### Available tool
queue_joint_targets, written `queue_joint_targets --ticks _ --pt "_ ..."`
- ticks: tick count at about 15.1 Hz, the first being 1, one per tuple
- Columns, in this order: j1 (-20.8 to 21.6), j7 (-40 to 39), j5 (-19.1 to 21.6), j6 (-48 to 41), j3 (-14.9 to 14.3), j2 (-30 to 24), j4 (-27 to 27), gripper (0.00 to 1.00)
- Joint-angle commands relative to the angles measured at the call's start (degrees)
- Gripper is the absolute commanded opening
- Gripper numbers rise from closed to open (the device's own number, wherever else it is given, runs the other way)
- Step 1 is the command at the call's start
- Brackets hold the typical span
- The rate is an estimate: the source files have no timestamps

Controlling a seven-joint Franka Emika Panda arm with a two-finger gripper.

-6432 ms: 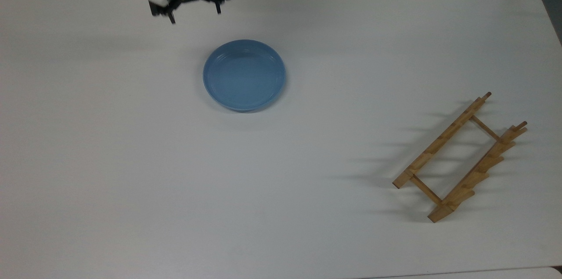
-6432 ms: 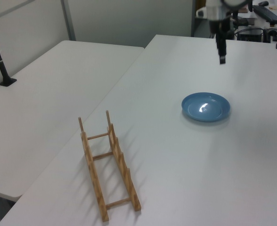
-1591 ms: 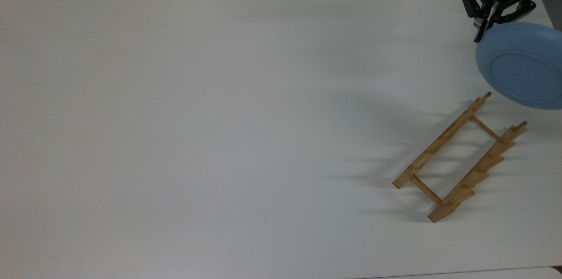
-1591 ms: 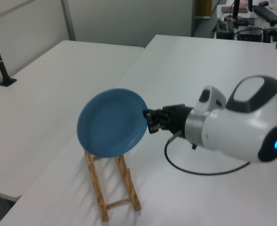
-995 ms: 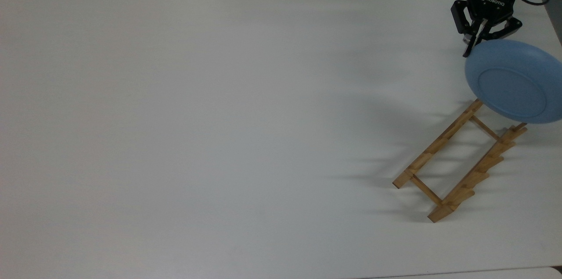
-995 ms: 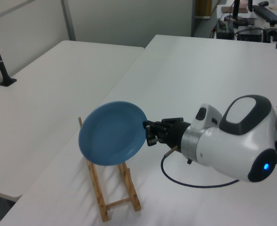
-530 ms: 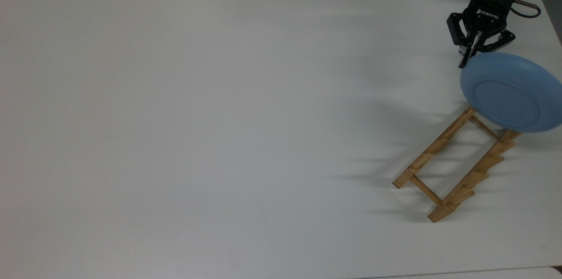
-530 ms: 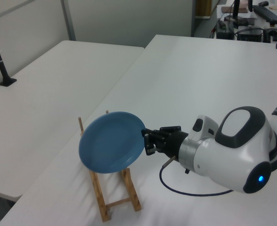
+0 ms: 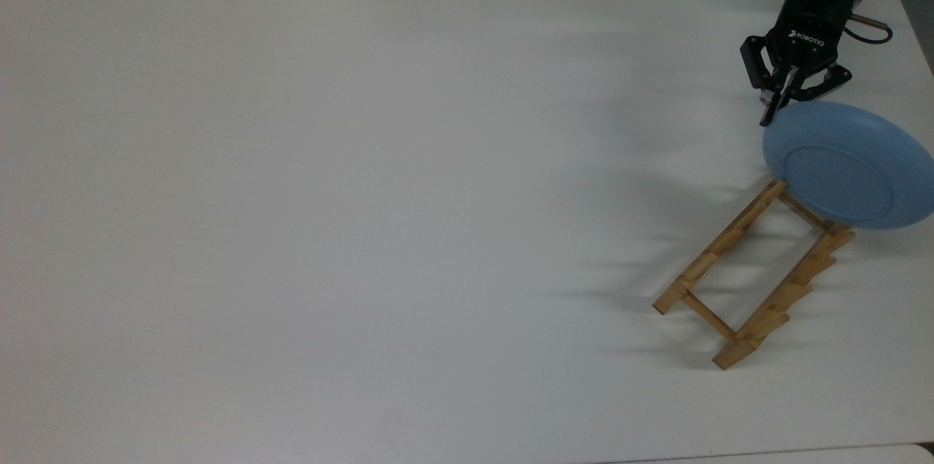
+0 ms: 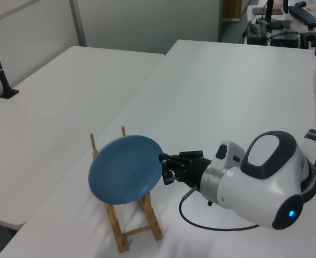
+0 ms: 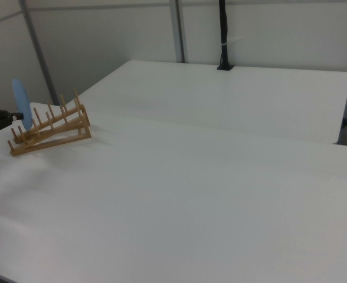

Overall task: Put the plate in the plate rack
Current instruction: 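Tilt the plate upright and lower it into the rack slots, then open the gripper and raise it away from the plate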

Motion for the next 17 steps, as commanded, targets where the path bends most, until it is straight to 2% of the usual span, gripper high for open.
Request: queue_joint_targets --ticks 1,3,4,5,9,11,12,15,17 --pt "1.2 0.8 -0.6 -1.2 -1.0 1.0 1.3 0.26" --pt "0.8 0.8 -0.5 -1.2 -1.0 1.0 1.3 0.65" --pt "0.7 0.8 -0.5 -1.2 -1.0 1.0 1.4 0.89" --pt "0.7 0.9 -0.5 -1.2 -1.0 0.9 1.4 1.00" --pt "0.6 0.7 0.0 -1.2 -0.9 -1.5 1.5 1.00" --pt "0.4 0.7 2.0 -1.2 -0.7 -4.2 1.5 1.00" --pt "0.0 0.3 4.7 -1.1 -0.7 -6.0 1.6 1.00" --pt "-1.8 -3.9 16.9 -0.5 -0.5 -13.3 1.6 1.00" --pt "-4.0 -11.2 29.0 -0.5 -0.5 -18.8 1.5 1.00"
